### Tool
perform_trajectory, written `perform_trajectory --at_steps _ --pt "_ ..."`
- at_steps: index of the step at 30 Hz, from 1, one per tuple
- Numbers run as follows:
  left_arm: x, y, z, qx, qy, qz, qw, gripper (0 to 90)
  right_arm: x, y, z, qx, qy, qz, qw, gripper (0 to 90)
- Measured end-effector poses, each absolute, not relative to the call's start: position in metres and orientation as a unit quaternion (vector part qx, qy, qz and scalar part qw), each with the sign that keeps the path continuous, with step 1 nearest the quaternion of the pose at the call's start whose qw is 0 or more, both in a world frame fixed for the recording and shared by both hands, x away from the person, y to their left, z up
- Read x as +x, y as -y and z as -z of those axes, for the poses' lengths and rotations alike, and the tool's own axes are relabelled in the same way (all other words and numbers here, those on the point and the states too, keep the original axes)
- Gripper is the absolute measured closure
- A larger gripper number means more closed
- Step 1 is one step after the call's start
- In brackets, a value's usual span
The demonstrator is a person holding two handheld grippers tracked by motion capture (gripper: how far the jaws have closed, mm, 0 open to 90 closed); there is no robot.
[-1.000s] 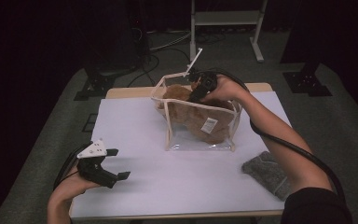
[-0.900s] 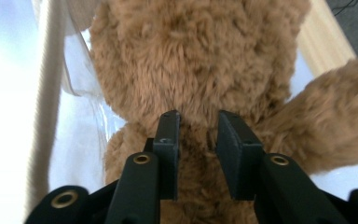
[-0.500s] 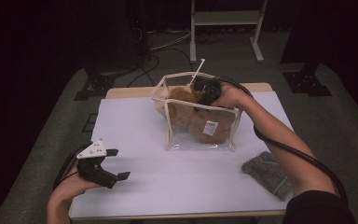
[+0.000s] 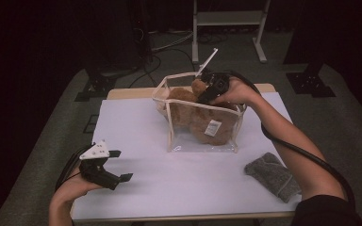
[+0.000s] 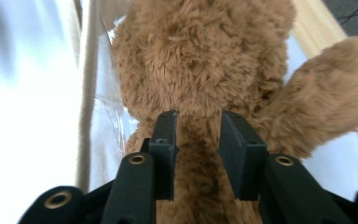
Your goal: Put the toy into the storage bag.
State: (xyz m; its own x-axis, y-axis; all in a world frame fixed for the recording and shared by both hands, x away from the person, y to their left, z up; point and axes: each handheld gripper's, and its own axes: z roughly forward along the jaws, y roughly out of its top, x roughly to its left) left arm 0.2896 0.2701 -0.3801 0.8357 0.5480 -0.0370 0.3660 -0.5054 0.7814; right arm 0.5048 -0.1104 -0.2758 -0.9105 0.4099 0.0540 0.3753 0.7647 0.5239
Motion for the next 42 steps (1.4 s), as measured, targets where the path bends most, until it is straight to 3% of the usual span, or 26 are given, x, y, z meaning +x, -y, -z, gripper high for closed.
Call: perform_trajectory --at_steps 15,42 --pt "0.289 -0.267 0.382 0.864 -0.262 -0.109 0.417 2.7 0.484 0.150 0.242 0.217 -0.916 -0.334 0.047 55.9" --pt "0.290 -0.264 0.383 0.864 -0.261 -0.105 0.417 2.7 0.451 0.207 0.227 0.245 -0.893 -0.374 0.056 52.8"
